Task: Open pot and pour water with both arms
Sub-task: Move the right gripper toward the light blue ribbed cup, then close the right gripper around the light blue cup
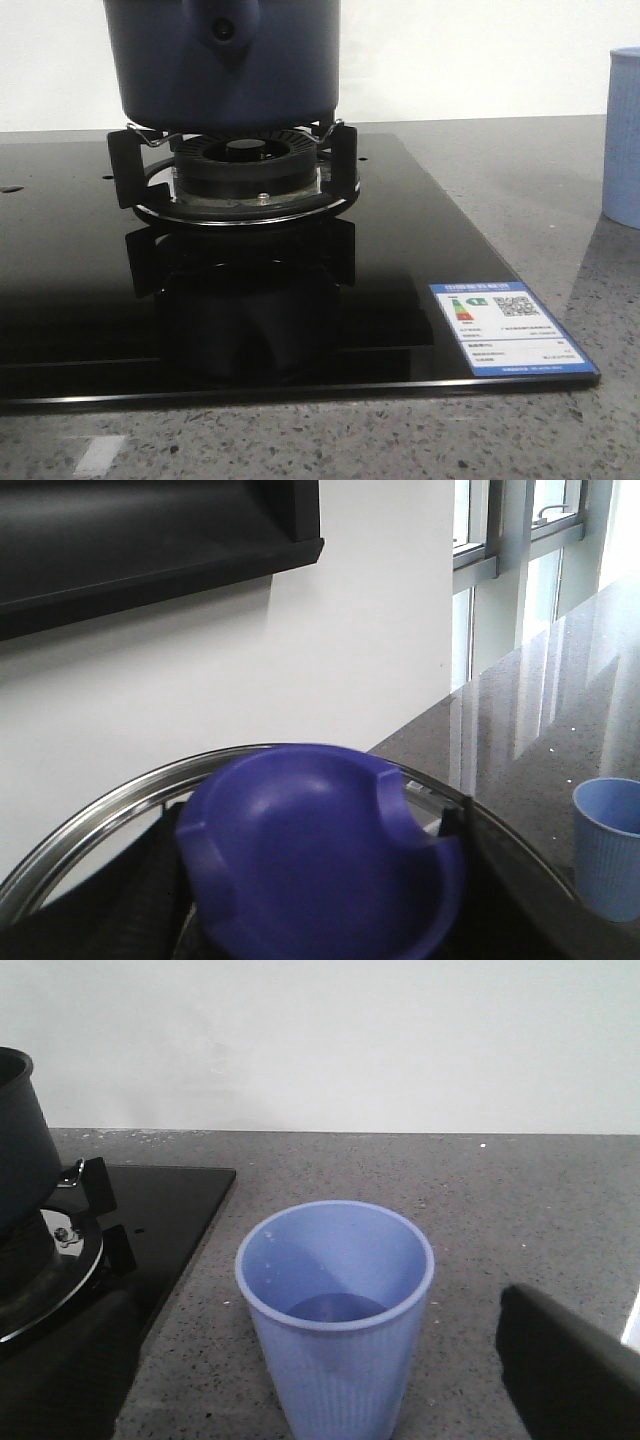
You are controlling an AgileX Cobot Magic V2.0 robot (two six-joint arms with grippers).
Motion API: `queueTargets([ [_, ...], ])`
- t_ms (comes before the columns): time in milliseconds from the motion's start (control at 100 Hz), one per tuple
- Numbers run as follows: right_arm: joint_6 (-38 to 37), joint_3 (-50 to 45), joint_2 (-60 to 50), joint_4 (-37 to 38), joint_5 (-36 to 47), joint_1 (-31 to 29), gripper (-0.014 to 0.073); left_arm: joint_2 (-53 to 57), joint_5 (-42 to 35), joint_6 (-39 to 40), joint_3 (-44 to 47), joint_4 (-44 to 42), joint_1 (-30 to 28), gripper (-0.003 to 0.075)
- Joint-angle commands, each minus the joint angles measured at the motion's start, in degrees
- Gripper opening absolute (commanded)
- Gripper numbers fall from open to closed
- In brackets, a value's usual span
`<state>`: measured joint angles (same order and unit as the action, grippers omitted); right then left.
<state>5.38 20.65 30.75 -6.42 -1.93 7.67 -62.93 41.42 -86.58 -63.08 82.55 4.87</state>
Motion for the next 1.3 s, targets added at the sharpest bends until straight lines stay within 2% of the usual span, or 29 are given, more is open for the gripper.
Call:
queueTargets([
  [0, -0.03, 1.41, 2.48, 0.93, 6.06, 1.23, 0.0654, 1.54, -0.81, 0.44, -1.71, 5.35, 0.55, 0.0296],
  [270, -0.03, 1.41, 10.55, 3.14, 12.37, 3.55, 0.0654, 1.54, -0.95, 0.44, -1.71, 5.7, 0.55, 0.0296],
  [880, 0.07, 1.41, 18.88, 3.04, 16.29, 2.68, 0.0654, 1.54, -0.12, 0.44, -1.71, 6.65, 2.39, 0.0296],
  [1290, 0.07, 1.41, 25.42, 1.85, 26.7, 0.57, 0.0654, 1.54, -0.12, 0.44, -1.71, 6.65, 2.39, 0.0296],
])
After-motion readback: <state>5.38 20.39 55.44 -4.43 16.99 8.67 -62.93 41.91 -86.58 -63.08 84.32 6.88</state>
